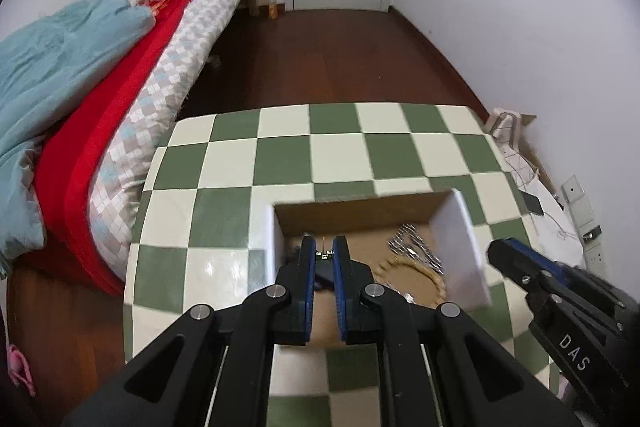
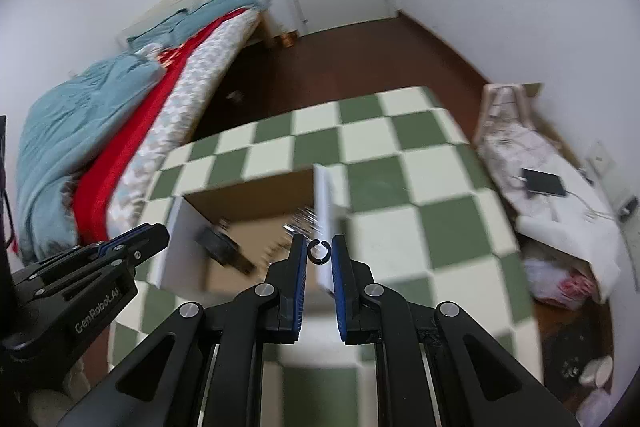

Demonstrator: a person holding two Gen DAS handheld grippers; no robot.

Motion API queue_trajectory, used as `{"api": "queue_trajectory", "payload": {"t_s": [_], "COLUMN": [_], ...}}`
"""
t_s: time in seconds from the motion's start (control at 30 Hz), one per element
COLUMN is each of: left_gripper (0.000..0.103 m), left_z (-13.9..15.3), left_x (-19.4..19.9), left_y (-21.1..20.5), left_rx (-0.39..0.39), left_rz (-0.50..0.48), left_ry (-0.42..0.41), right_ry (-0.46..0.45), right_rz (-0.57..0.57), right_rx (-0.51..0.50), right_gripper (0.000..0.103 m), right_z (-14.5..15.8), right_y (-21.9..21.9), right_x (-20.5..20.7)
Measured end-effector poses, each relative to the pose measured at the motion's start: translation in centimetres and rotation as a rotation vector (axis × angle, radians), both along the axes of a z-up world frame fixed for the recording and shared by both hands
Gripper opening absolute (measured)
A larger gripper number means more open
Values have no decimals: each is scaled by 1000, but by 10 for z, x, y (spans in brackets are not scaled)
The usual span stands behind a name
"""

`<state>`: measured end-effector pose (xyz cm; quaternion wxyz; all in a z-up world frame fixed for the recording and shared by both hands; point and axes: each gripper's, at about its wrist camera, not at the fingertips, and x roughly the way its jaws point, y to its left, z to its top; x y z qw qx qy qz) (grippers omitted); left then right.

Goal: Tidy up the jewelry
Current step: 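Lower the black ring into the box with the right gripper while the left gripper drops the earring in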

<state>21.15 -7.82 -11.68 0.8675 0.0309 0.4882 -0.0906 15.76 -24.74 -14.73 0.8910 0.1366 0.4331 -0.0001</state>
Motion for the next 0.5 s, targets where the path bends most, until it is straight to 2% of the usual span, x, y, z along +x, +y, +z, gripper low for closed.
{"api": "queue_trajectory", "payload": {"t_s": [0.17, 0.3, 0.5], "left_gripper": [6, 9, 11], "left_z": [-20, -35, -36], "left_x": [40, 62, 73], "left_y": [13, 18, 22], "left_rx": [-35, -86, -136], "left_rz": [8, 16, 46], "left_ry": [122, 209, 237], "right_ry": [122, 200, 273], "right_rz": [63, 83, 70], "right_rx": [166, 207, 286], "right_gripper": [13, 13, 14], "right_z": [-22, -42, -58], "right_y": [14, 23, 22], "right_x": [66, 97, 121]}}
